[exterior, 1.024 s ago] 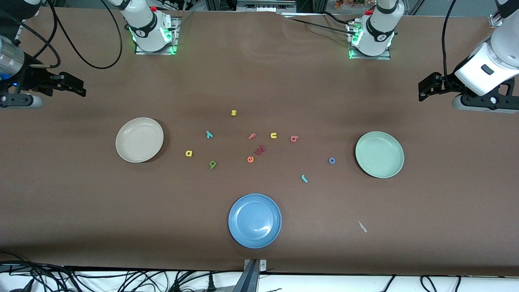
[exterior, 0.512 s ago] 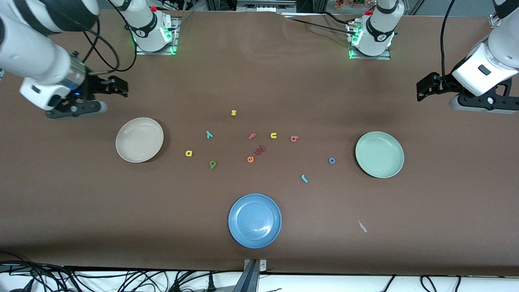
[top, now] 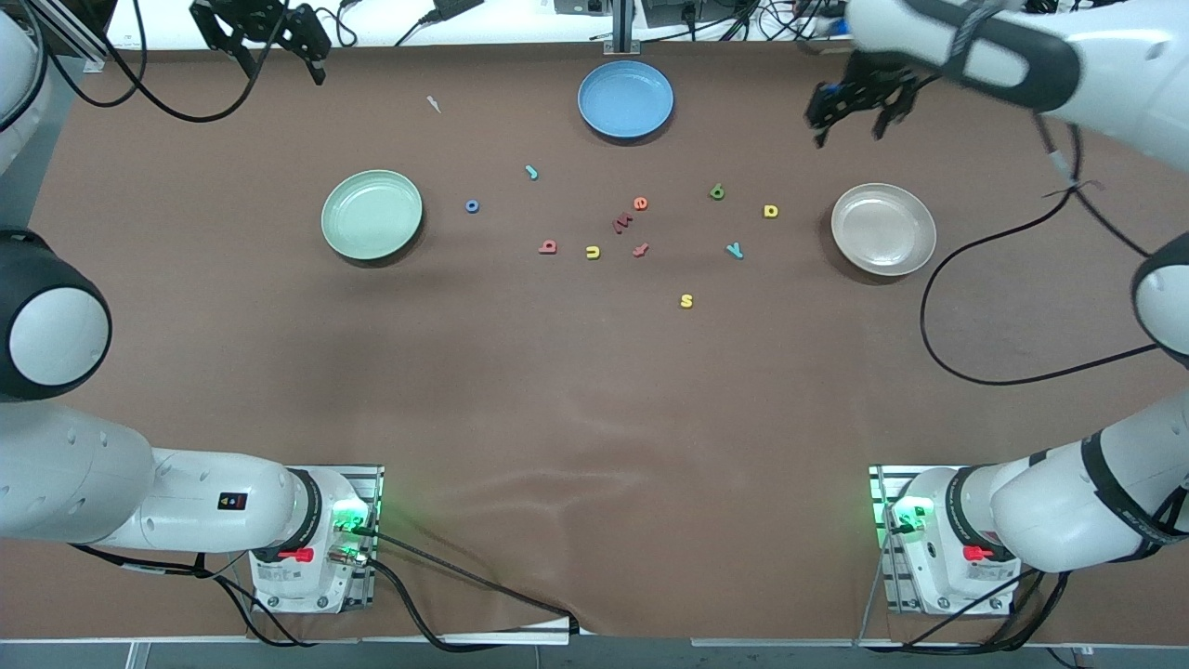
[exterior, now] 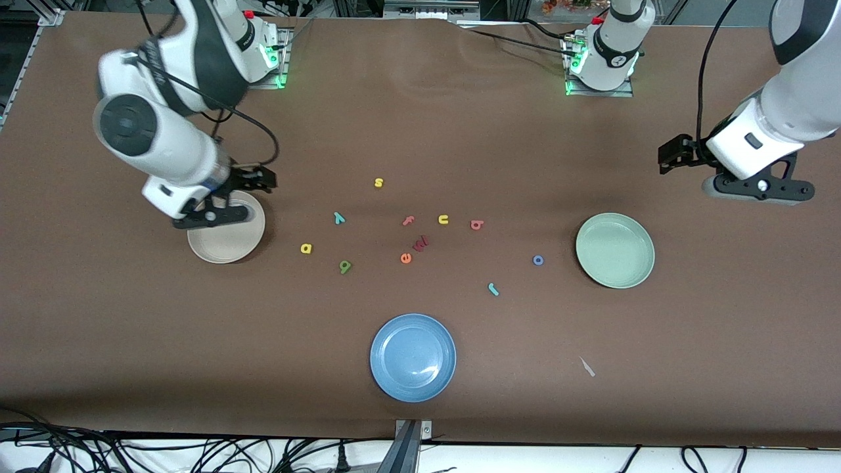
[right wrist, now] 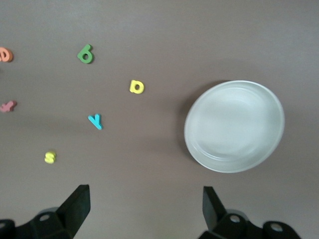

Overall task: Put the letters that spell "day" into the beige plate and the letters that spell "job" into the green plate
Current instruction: 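Reach the right gripper to the yellow d while the left gripper reaches the cyan j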

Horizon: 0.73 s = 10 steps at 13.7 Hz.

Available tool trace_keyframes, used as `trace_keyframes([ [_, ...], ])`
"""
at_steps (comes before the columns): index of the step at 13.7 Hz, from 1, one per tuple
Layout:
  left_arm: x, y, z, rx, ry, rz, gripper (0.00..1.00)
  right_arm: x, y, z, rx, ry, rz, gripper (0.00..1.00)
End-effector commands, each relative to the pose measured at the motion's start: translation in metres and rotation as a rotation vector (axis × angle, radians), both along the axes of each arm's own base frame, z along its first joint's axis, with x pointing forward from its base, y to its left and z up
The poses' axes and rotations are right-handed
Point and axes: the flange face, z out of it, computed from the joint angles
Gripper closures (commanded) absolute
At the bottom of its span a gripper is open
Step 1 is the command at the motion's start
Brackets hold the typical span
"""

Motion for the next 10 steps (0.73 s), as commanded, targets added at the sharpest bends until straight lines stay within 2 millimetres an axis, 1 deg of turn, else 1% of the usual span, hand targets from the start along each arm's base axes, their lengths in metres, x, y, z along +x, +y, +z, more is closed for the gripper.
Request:
trace_keyframes([
  [1,0.016,-0.027,-0.010,0.006,0.002,-0.051,0.00,0.007,0.018,-0.042,-0.002,-0.026,-0.064,0.00],
  [2,0.026,-0.036,-0.012,0.004,-0.004,-0.040,0.00,0.010,0.022,-0.060,0.001,-0.046,-0.089,0.00],
  [4,0.045,-0.046,-0.019,0.007,-0.014,0.034,0.00,0.016,0.026,-0.096,-0.009,-0.059,-0.188,0.00],
  [5,0.052,-0.064,-0.024,0.014,-0.017,0.054,0.00,0.019,0.028,-0.113,-0.007,-0.063,-0.235,0.00],
  [7,0.065,-0.080,-0.029,0.020,-0.030,0.129,0.00,0.024,0.029,-0.142,0.021,-0.059,-0.313,0.00],
  [9,0.078,-0.088,-0.038,0.024,-0.035,0.238,0.00,0.028,0.031,-0.165,0.056,-0.067,-0.387,0.00],
  [10,0.084,-0.098,-0.048,0.031,-0.028,0.277,0.00,0.027,0.030,-0.175,0.049,-0.062,-0.401,0.00],
])
